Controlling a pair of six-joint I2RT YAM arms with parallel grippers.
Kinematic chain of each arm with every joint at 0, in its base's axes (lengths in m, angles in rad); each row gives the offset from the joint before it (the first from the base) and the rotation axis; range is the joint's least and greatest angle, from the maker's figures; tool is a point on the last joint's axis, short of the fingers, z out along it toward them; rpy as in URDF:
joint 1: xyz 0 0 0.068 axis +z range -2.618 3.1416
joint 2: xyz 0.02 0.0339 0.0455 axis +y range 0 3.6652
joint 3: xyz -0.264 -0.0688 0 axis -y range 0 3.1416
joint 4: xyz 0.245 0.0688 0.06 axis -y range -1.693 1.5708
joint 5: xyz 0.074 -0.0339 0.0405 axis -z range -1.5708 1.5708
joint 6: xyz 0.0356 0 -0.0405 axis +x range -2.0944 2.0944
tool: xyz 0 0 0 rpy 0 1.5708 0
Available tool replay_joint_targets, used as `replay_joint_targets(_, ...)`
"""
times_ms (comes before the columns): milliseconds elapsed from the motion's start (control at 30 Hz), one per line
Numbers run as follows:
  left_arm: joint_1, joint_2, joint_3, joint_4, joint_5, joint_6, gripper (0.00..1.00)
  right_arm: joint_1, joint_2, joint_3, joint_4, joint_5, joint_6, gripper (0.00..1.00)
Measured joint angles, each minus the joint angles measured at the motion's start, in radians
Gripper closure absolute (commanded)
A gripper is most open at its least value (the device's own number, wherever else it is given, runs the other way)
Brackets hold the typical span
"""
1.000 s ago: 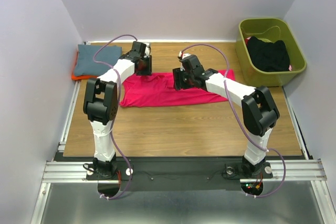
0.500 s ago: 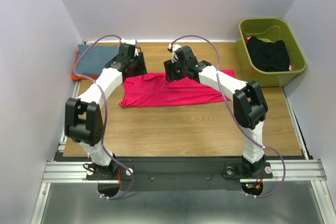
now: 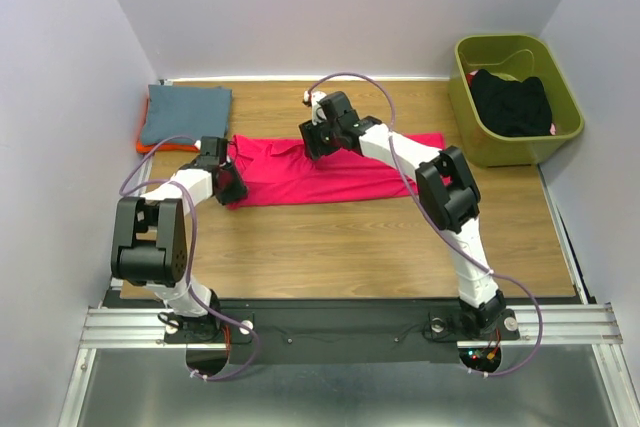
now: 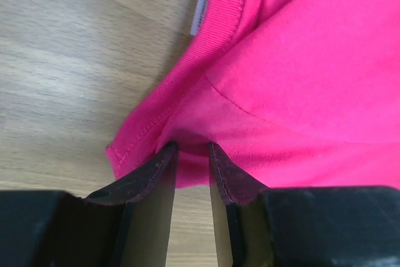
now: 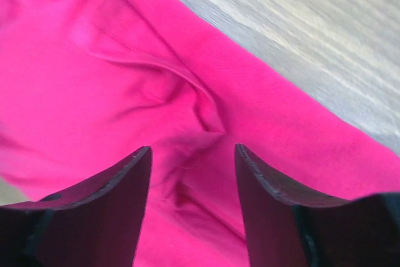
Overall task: Fold and stack the t-shirts
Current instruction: Fold the tshirt
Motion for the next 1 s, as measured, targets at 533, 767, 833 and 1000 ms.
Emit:
replay_joint_targets(533,0.084,-0.124,-0.156,0.085,0.072,-0.034,0.61,-0.041,-0.121,-0.27,0.017,0.164,0.068,0.45)
replay_joint_targets(767,0.13,-0.17,-0.157,-0.002,0.015,-0.006,0.37,-0.125,-0.377,-0.467,0.011,0.192,0.098,0.45)
replay_joint_targets(833,0.134,-0.201,-0.15,-0.035,0.011,0.005,0.33,-0.147,-0.431,-0.506,0.019,0.198,0.106,0.45)
replay_joint_targets(1000,0.09,-0.237,-0.017,-0.098,0.021,0.003,0.23,-0.168,-0.533,-0.618,0.011,0.213,0.137,0.44)
